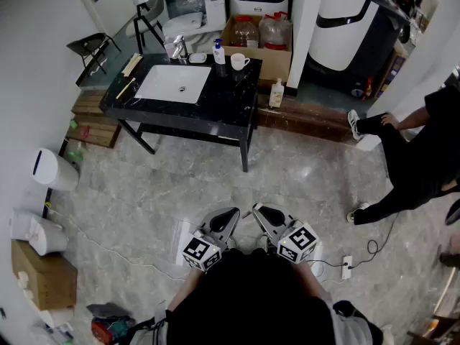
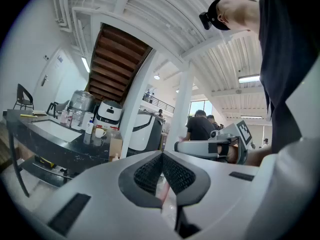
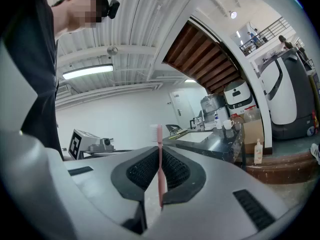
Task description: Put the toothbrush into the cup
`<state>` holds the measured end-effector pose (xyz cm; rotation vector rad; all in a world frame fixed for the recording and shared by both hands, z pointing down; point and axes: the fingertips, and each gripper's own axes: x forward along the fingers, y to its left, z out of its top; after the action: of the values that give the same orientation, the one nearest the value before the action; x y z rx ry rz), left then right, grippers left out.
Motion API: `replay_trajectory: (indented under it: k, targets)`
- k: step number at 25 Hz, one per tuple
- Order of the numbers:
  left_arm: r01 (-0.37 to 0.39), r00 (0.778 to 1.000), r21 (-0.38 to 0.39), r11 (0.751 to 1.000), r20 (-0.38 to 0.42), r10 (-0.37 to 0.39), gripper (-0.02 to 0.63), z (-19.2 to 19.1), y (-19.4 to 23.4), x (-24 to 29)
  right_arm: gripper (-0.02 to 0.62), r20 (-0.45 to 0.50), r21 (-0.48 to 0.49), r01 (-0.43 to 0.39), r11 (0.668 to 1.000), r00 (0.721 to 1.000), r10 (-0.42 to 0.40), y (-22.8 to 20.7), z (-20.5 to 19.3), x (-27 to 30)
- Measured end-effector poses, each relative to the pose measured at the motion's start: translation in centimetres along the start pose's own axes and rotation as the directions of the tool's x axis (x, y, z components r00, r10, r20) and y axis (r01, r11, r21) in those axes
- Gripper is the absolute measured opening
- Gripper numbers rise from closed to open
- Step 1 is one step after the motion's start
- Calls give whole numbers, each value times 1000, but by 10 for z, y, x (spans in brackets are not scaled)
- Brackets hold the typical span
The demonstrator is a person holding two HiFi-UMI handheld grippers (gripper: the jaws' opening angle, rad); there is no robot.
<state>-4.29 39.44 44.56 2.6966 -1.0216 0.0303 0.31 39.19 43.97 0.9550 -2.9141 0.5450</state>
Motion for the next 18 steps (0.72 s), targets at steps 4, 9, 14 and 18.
replay_trajectory:
  k: [4,9,14,18]
  targets:
    - [8,1000,3,1000,1,-8,8,2,1,8,28,-1,5,22,1000,1000,-22,-9,4,-1]
    - [9,1000,-1,1000,-5,-9,8,0,2,10,28,2,11,23,1000,1000,-23,-12,3,-1]
    - [9,1000,-2,1000,-11,-9,8,1,-1,16,28,-11,19,30,999,999,-30,-17,3,-6]
    - [-1,1000,4,1000,-15,1,8,0,-7,22,28,-14,18,10,1000,1000,-10,-21,-1,-13]
